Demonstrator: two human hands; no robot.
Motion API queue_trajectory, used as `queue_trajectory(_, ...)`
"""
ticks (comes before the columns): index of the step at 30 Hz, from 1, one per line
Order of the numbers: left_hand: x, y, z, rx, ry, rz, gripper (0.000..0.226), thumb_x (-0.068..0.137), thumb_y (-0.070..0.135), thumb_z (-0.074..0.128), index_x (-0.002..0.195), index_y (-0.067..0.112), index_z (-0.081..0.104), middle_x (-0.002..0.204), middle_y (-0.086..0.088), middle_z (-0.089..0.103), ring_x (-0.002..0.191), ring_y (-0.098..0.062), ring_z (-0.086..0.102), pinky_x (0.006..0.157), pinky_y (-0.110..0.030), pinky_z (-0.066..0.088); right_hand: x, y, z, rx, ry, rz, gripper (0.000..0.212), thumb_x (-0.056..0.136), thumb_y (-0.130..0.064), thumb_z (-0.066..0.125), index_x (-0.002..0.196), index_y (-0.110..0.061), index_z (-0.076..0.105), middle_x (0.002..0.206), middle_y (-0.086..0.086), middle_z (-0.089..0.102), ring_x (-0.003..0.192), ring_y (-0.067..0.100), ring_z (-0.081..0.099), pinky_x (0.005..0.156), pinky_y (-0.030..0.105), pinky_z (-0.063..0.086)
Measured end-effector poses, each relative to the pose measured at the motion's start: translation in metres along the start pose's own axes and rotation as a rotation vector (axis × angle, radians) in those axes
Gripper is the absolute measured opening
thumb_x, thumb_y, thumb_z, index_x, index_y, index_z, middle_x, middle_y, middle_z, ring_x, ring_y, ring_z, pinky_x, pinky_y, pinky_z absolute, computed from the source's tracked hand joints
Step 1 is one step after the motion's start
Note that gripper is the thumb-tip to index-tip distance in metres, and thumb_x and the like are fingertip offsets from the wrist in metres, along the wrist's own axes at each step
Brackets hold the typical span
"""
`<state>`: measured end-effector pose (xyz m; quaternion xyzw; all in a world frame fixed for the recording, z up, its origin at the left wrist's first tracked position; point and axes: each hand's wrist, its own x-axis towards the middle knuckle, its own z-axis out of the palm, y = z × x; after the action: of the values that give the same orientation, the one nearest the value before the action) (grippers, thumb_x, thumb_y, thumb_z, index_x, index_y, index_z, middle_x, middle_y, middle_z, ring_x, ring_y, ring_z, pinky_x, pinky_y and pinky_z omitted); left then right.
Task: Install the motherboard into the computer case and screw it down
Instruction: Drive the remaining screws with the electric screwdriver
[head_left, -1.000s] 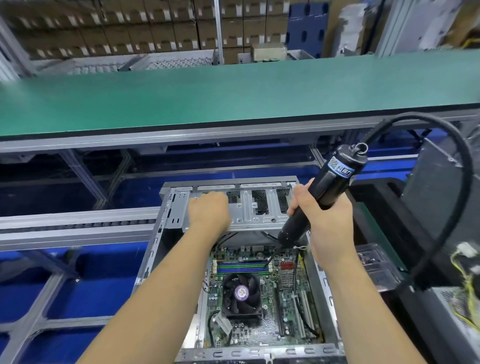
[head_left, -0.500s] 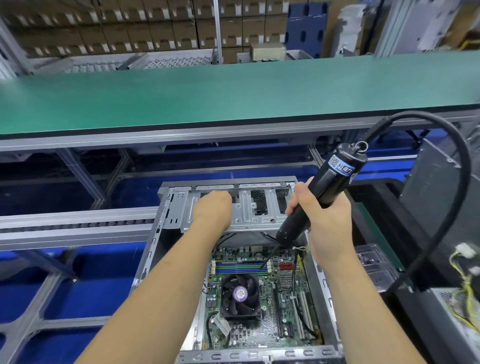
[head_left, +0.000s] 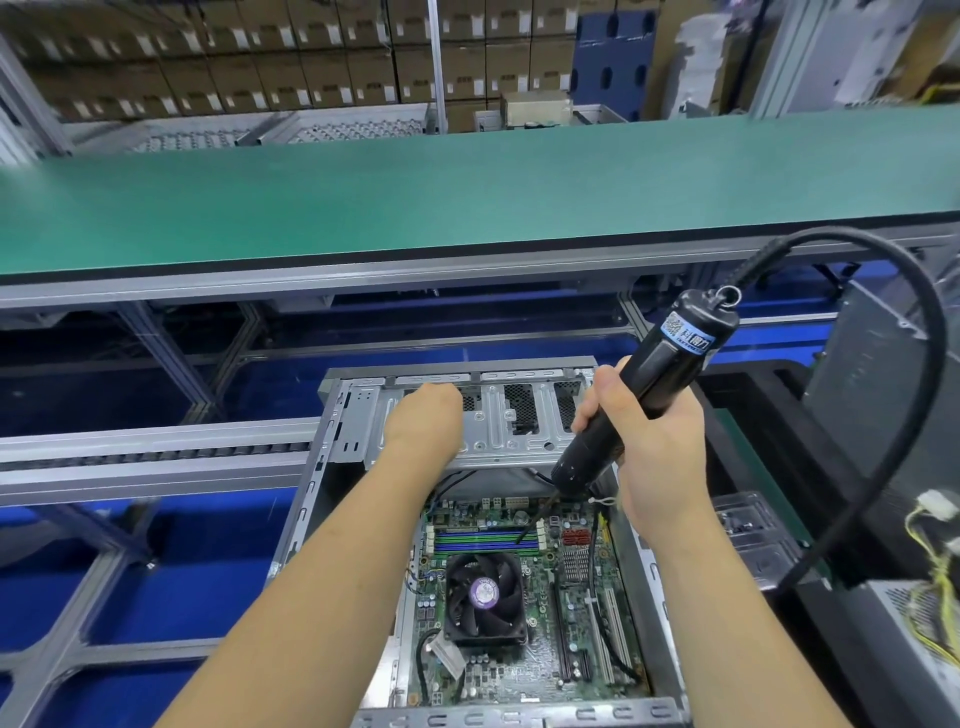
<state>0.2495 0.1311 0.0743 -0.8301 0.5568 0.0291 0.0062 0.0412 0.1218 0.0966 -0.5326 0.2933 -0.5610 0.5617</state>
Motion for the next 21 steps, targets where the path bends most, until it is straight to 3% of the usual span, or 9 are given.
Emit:
queue_trajectory(4, 0.000, -0.001, 0.000, 0.000, -0.036, 0.021, 0.024, 0.085, -0.012, 0.046, 0.073, 0.008, 0.043, 0.081, -0.008, 0.051, 0.072, -0.027, 0.054, 0.064, -0.034, 0.045, -0.002, -0.002, 0.000, 0.002, -0.007, -0.007, 0.047, 0.067, -0.069, 0.082, 0.080, -0.027, 0.063, 0.070, 0.005, 0.063, 0.067, 0.026, 0.059, 0.077, 0.046, 0.050)
queue_trajectory(12, -0.001, -0.004, 0.001, -0.018, -0.037, 0.028, 0.030, 0.083, -0.013, 0.044, 0.071, 0.013, 0.037, 0.074, -0.004, 0.044, 0.066, -0.023, 0.049, 0.061, -0.033, 0.042, -0.004, -0.007, 0.000, 0.013, -0.008, -0.017, 0.041, 0.068, -0.068, 0.083, 0.079, -0.032, 0.065, 0.071, 0.004, 0.063, 0.067, 0.025, 0.060, 0.075, 0.044, 0.051)
queue_trajectory(18, -0.005, -0.014, 0.004, -0.111, 0.062, -0.013, 0.021, 0.088, -0.006, 0.043, 0.093, 0.010, 0.056, 0.097, -0.011, 0.060, 0.081, -0.030, 0.055, 0.068, -0.037, 0.046, -0.004, -0.008, 0.001, 0.027, 0.011, -0.027, 0.038, 0.069, -0.067, 0.082, 0.078, -0.034, 0.065, 0.070, 0.004, 0.063, 0.066, 0.027, 0.059, 0.072, 0.042, 0.051)
queue_trajectory(21, -0.008, -0.010, -0.001, -0.232, 0.191, 0.020, 0.016, 0.092, 0.000, 0.047, 0.095, 0.011, 0.059, 0.099, -0.006, 0.059, 0.083, -0.026, 0.054, 0.070, -0.037, 0.045, -0.005, -0.008, 0.000, 0.040, 0.028, -0.019, 0.038, 0.068, -0.067, 0.083, 0.078, -0.035, 0.065, 0.070, 0.005, 0.063, 0.067, 0.028, 0.059, 0.073, 0.045, 0.052)
